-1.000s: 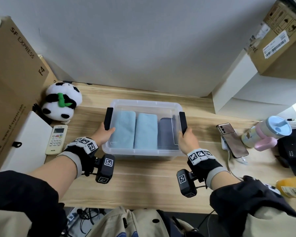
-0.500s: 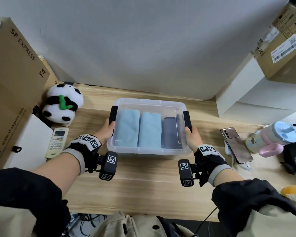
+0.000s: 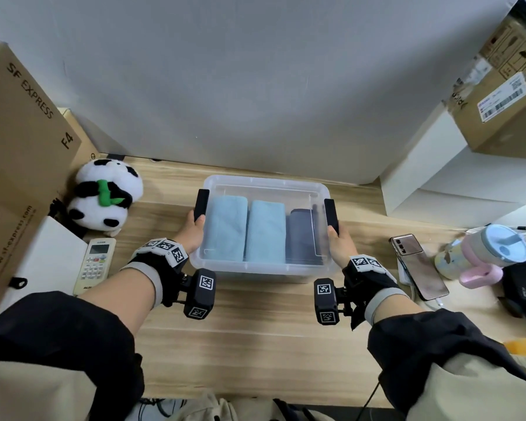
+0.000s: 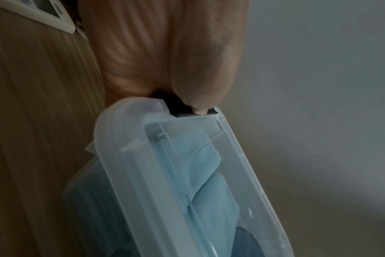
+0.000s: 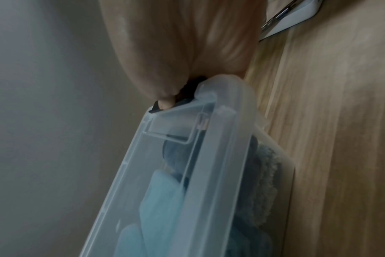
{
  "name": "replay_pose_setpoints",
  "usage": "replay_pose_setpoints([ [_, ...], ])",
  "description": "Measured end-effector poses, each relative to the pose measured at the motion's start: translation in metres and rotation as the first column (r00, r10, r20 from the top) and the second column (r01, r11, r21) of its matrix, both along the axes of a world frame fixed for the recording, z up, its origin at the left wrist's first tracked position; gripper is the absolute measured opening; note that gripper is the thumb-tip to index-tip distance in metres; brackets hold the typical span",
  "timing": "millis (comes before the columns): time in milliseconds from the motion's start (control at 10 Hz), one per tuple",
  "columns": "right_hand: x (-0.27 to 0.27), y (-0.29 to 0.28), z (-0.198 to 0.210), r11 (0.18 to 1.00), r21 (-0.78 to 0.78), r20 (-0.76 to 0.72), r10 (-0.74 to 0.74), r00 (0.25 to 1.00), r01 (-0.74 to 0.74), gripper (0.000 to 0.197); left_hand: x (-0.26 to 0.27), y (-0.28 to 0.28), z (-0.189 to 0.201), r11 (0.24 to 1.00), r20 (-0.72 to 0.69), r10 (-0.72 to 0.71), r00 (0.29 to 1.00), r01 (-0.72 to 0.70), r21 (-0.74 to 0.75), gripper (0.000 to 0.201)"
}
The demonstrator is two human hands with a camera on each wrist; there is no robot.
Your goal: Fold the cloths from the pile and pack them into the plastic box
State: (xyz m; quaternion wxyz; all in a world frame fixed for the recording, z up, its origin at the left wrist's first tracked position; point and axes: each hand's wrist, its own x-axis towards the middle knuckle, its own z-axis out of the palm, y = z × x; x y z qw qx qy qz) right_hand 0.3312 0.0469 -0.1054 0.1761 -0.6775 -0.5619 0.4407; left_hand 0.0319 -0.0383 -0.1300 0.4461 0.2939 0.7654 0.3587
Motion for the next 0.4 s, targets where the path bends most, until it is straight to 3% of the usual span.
replay_pose_setpoints([
  [200,-0.001,0.003,0.001,1.0,-0.014,0.018,-0.005,1.0,0.006,0.04,0.001,-0.001,0.005,0.998,-0.152,0.009,0.988,-0.019,-0.065,0.049],
  [300,0.001,0.006,0.007,0.999,-0.042,0.035,-0.02,0.999,0.021,0.04,-0.001,-0.005,0.015,0.998,-0.164,-0.012,0.986,0.002,-0.064,0.034],
  [400,-0.001,0.019,0.025,0.991,0.032,-0.095,-0.127,0.987,0.131,0.047,-0.003,0.0,0.032,0.992,-0.28,0.084,0.956,-0.052,0.118,0.027],
])
